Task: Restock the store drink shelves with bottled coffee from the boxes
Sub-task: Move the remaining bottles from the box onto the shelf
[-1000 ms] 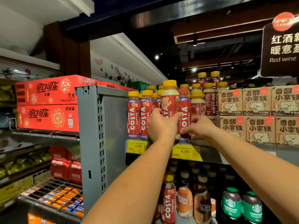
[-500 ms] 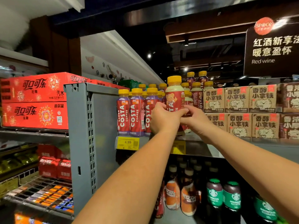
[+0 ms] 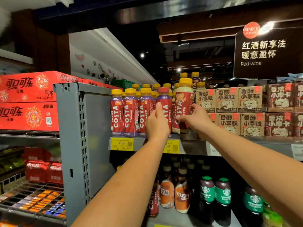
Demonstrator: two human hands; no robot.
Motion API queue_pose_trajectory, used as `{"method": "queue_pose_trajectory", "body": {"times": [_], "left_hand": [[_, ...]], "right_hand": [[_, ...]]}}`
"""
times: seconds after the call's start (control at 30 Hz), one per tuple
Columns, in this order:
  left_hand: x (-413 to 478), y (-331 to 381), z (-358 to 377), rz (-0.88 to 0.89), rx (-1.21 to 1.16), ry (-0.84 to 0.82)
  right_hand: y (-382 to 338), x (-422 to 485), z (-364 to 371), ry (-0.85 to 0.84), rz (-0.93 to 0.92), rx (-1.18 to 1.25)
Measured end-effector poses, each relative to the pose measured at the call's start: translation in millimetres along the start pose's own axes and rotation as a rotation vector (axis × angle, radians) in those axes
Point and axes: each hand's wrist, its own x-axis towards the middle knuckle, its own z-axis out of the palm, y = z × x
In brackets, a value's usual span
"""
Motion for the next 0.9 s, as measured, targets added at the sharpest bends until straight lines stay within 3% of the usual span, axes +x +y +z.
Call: {"method": "queue_pose_trajectory", "body": {"times": [0.4, 0.67, 0.9], "left_hand": [[2, -9, 0, -0.127, -0.111, -0.048], [10, -17, -3, -0.129, -0.192, -0.058], [15, -24, -8, -0.153, -0.218, -0.096]], "right_hand": [[10, 9, 22, 0.049, 0.113, -0.152], [10, 5, 15, -0.044, 0.113, -0.031], [9, 7, 16, -0.095, 0.144, -0.094]]}}
